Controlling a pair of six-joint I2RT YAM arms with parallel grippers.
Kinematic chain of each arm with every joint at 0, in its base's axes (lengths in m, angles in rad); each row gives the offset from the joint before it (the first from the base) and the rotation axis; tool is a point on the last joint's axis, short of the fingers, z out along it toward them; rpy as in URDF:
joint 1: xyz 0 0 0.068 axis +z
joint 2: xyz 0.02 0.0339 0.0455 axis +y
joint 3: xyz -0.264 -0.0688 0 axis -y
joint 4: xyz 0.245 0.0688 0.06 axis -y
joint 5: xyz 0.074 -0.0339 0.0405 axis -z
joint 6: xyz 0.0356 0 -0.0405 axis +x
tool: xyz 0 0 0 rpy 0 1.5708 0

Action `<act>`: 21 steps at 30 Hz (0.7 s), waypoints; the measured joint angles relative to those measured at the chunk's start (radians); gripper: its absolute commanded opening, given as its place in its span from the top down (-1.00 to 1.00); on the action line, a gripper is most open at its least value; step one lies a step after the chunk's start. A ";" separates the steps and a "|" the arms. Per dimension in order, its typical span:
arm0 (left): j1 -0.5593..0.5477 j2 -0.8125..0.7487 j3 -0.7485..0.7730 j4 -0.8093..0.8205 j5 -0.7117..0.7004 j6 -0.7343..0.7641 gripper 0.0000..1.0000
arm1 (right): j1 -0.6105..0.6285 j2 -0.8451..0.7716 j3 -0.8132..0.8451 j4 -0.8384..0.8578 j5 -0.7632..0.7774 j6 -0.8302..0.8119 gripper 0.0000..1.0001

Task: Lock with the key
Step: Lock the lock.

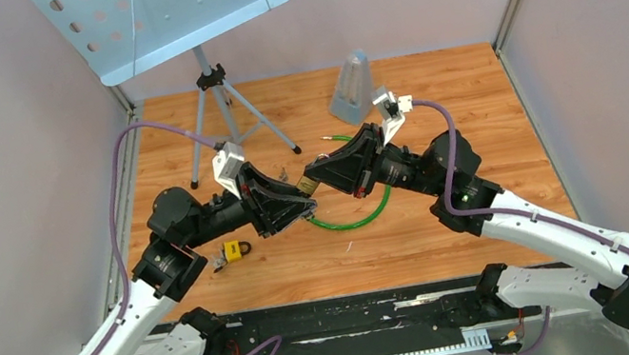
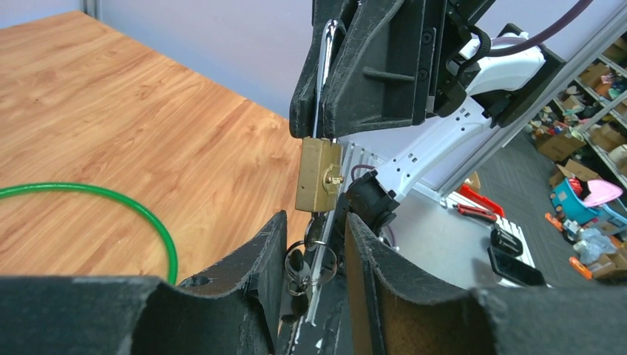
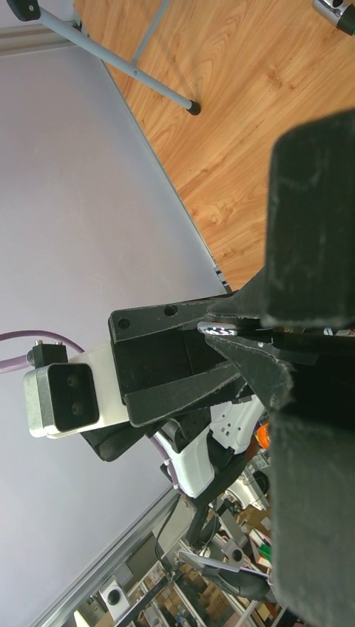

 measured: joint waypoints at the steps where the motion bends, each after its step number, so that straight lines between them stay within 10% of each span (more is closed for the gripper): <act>1: 0.000 -0.005 0.000 -0.003 -0.003 0.004 0.22 | 0.000 0.000 0.000 0.000 0.000 0.000 1.00; 9: 0.000 -0.021 0.000 -0.013 -0.008 0.022 1.00 | 0.000 -0.001 0.000 -0.005 -0.002 0.000 1.00; 21: -0.002 -0.022 0.000 -0.020 0.008 0.047 1.00 | 0.000 -0.041 -0.029 -0.005 0.039 -0.002 1.00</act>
